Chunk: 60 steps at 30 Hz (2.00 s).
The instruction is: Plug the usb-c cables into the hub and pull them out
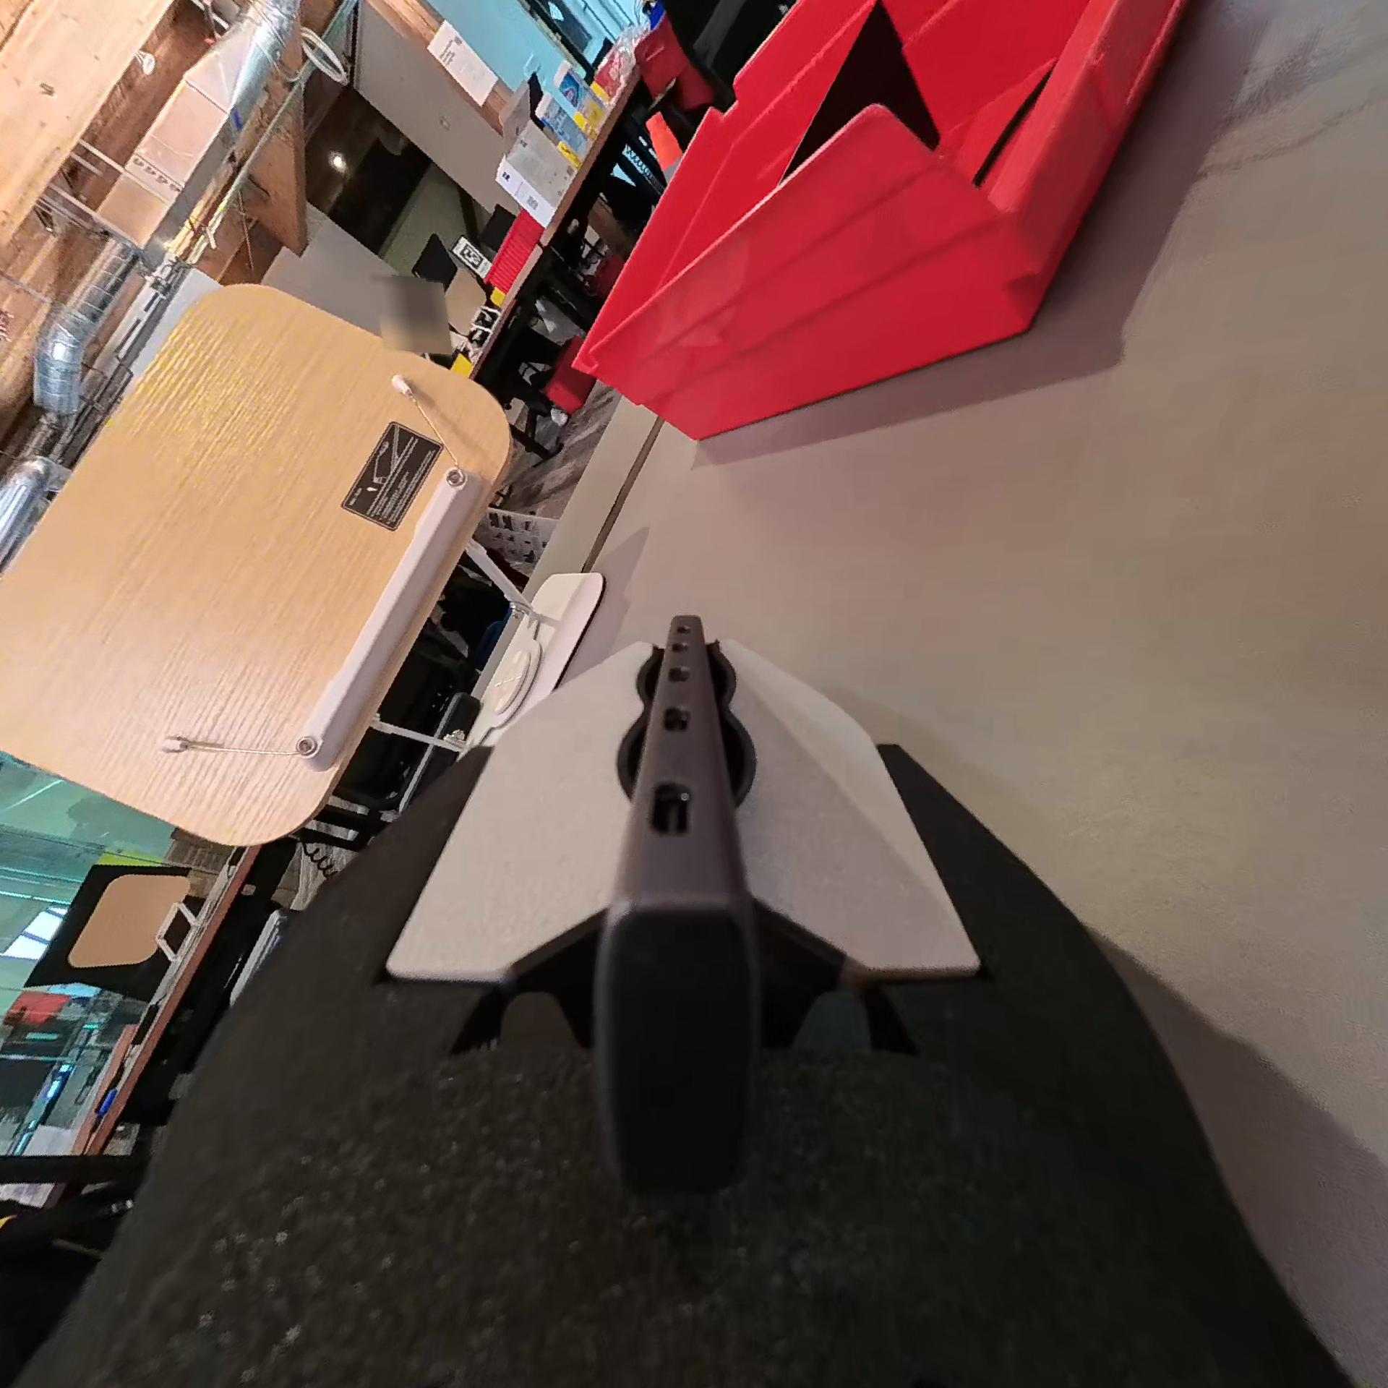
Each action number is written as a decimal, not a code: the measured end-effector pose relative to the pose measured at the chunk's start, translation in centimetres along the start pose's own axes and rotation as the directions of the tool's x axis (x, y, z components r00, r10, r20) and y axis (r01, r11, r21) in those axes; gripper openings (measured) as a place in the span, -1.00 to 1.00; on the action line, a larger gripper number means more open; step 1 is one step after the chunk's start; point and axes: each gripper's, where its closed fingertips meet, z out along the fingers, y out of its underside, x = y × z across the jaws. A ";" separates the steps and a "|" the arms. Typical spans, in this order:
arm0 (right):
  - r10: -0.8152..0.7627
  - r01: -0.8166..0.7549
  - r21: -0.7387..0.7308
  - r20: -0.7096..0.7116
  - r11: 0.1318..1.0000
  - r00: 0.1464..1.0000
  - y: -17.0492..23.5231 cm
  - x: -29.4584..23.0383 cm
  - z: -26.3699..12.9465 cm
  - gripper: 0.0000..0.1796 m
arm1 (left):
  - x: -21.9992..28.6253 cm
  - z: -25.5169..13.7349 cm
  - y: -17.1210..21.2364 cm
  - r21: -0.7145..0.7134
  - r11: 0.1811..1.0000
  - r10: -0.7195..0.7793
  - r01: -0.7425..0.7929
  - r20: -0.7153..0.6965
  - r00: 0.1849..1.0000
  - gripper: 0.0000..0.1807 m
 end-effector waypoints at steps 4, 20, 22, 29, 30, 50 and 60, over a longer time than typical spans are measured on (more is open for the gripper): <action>0.027 -0.066 -0.192 -0.198 0.979 0.980 6.8 7.3 -0.8 -0.89 | 0.2 0.0 -0.1 -0.003 1.000 0.021 -0.021 -0.004 1.000 -0.88; -0.184 -0.575 -0.670 -0.711 0.470 0.679 31.0 17.4 -8.9 -0.46 | 0.6 0.3 0.5 -0.027 0.999 0.034 -0.035 -0.024 0.999 -0.89; -0.220 -0.558 -0.650 -0.730 0.516 0.647 29.4 17.2 -9.7 -0.42 | 0.6 0.3 0.6 -0.030 0.999 0.032 -0.032 -0.027 0.999 -0.89; -0.153 -0.390 -0.606 -0.653 0.693 0.742 25.6 14.5 -6.8 -0.41 | 0.9 0.6 0.6 -0.027 0.999 0.034 -0.035 -0.036 0.999 -0.89; -0.126 -0.345 -0.596 -0.607 0.725 0.784 25.5 13.7 -5.3 -0.41 | 0.8 0.6 0.5 -0.023 0.999 0.032 -0.033 -0.033 0.999 -0.90; -0.589 0.710 -0.350 0.399 0.611 0.703 34.1 -9.5 12.4 -0.85 | 4.0 0.0 0.1 -0.023 0.999 0.017 -0.024 -0.276 0.961 -0.89; -0.667 0.815 -0.411 0.474 0.409 0.574 36.5 -8.9 12.4 -0.80 | 4.9 0.0 0.4 -0.044 0.992 0.099 -0.118 -0.295 0.950 -0.90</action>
